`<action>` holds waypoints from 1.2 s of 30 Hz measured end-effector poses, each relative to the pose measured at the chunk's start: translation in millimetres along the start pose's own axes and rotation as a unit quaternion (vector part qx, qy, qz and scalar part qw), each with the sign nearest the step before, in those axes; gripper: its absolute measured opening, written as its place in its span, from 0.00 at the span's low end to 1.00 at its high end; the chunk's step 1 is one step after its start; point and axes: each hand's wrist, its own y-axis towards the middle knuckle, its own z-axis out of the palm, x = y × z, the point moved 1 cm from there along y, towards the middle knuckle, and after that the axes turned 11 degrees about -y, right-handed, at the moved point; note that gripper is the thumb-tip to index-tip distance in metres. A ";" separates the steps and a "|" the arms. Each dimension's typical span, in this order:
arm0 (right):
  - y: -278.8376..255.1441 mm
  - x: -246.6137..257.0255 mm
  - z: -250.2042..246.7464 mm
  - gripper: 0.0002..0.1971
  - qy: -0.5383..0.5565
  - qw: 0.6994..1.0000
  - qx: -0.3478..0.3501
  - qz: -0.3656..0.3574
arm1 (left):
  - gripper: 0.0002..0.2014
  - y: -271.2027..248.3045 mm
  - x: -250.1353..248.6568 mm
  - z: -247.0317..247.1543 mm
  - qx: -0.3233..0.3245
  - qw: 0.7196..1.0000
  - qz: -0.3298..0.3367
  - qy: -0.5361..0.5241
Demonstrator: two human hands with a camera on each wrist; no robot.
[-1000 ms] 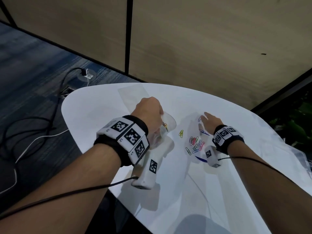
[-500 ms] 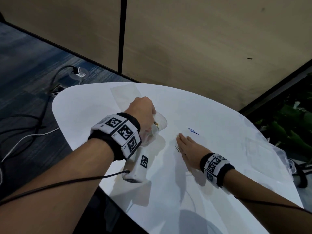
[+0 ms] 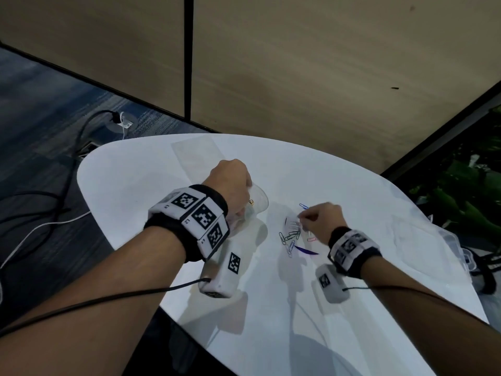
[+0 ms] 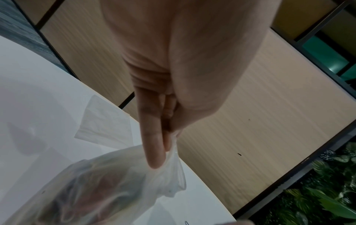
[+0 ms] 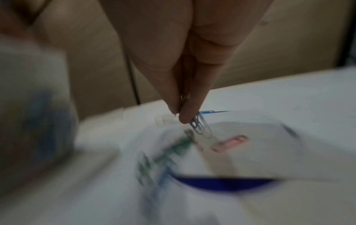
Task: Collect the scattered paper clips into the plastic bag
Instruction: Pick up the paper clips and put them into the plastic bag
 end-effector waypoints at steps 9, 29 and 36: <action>-29.4 81.1 -49.1 0.06 0.596 0.794 0.107 0.055 | 0.15 -2.2 -13.7 20.3 0.018 1.000 -0.002 0.000; 23.8 33.0 -41.5 0.12 0.112 0.993 0.031 -0.027 | 0.13 -0.4 -0.9 8.3 0.020 0.994 -0.038 -0.098; 12.7 7.1 23.0 0.27 -0.101 0.981 0.155 -0.059 | 0.13 0.4 1.0 4.4 0.018 0.994 -0.049 -0.097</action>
